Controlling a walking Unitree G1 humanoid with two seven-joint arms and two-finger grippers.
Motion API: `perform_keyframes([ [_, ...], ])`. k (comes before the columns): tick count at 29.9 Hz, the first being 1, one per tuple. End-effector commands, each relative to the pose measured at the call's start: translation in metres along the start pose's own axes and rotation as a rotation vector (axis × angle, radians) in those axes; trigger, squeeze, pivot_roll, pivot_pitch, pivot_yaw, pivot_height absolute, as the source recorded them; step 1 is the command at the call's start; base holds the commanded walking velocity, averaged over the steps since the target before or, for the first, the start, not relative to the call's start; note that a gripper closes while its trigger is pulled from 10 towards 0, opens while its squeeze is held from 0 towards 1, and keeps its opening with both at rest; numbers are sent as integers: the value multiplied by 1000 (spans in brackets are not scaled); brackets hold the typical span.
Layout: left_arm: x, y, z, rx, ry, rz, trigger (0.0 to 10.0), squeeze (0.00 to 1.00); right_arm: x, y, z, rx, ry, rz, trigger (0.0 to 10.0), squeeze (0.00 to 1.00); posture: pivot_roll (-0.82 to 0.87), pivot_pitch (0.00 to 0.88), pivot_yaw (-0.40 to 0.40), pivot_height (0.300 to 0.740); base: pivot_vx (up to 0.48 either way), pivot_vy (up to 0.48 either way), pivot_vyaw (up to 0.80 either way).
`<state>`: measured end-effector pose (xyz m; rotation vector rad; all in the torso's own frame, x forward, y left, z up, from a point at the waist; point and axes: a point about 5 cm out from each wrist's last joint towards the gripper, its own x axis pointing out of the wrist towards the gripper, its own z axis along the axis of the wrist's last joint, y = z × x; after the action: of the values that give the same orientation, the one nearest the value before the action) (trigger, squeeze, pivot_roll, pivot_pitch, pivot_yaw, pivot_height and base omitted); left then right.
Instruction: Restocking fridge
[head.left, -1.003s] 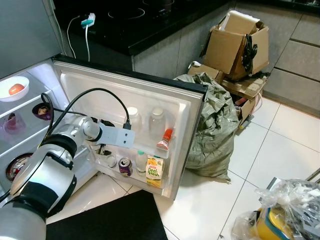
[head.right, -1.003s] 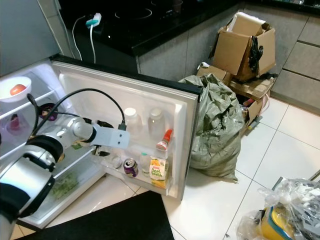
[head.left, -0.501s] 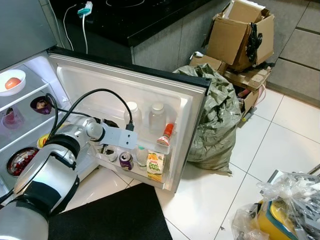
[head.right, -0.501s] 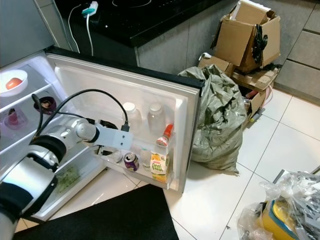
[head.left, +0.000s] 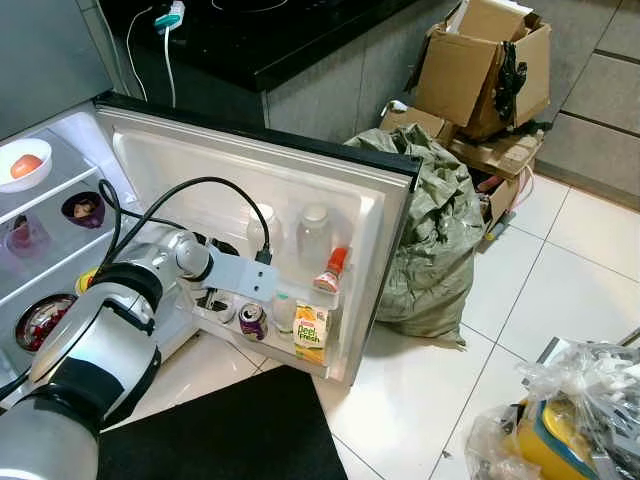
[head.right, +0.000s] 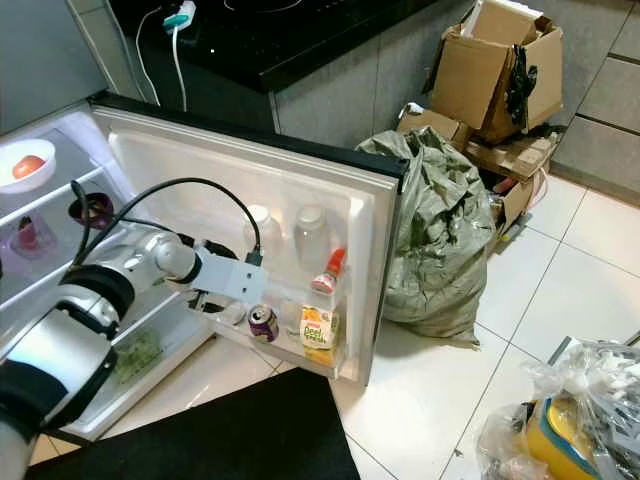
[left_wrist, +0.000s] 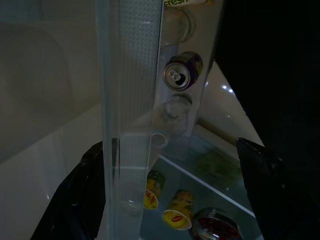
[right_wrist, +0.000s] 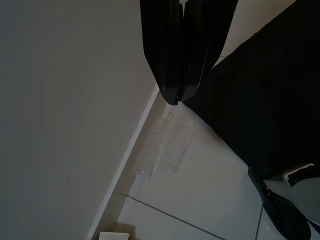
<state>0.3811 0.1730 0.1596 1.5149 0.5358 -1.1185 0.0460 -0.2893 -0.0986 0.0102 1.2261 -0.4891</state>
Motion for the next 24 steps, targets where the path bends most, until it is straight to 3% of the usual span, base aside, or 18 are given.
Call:
perform_keyframes([
  [1,8,-14,-4,-6,9,-79,10000,0,-1,0,-6,18,19,-5,10000,0,-198,164,44,740,0,0,0],
  [13,2,-16,-8,-15,2,-134,10000,0,0,1,1,11,5,-2,10000,0,-195,146,41,740,0,0,0],
  [23,-21,-15,-32,-77,44,-159,10000,0,1,5,4,5,3,9,10000,0,-181,131,30,740,0,0,0],
  [24,-31,-14,-42,-108,61,-161,10000,0,1,5,5,0,2,12,10000,0,-177,129,26,740,0,0,0],
])
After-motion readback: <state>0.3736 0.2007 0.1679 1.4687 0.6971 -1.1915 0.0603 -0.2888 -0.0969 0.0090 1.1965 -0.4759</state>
